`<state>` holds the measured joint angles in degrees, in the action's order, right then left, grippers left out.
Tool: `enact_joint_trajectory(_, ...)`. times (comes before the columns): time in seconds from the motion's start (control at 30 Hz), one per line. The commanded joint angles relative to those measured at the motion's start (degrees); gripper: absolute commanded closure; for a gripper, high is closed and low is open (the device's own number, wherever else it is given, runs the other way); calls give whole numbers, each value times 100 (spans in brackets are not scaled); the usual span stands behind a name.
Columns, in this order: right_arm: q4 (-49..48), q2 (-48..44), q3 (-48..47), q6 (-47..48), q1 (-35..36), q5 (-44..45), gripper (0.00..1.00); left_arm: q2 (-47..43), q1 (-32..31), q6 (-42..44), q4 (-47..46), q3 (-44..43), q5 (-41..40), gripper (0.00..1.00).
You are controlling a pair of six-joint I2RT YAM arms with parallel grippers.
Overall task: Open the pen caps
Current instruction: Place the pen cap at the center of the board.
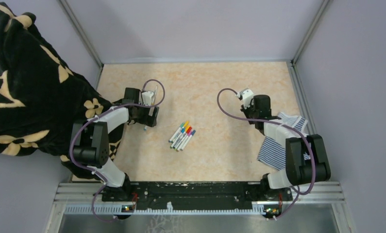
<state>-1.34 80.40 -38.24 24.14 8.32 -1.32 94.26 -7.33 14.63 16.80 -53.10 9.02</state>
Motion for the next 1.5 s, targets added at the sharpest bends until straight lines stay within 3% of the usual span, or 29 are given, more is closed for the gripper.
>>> enact_joint_trajectory(0.0, -649, 202, -8, 223, -35, 110, 100, -171, 27, 71, -27, 54, -33, 1)
enact_joint_trajectory(0.53, -782, 804, -246, 425, -34, 86, 100, -145, 30, 76, -52, 69, -50, 1)
enact_joint_trajectory(0.7, -650, 794, -241, 493, -39, 42, 87, -128, 30, 76, -63, 72, -49, 1)
enact_joint_trajectory(1.1, -416, 769, -212, 611, -36, 11, 66, -119, 30, 75, -71, 63, -81, 1)
enact_joint_trajectory(1.47, -13, 536, -389, 368, -32, -256, 59, -152, 22, 96, -30, 22, -19, 1)
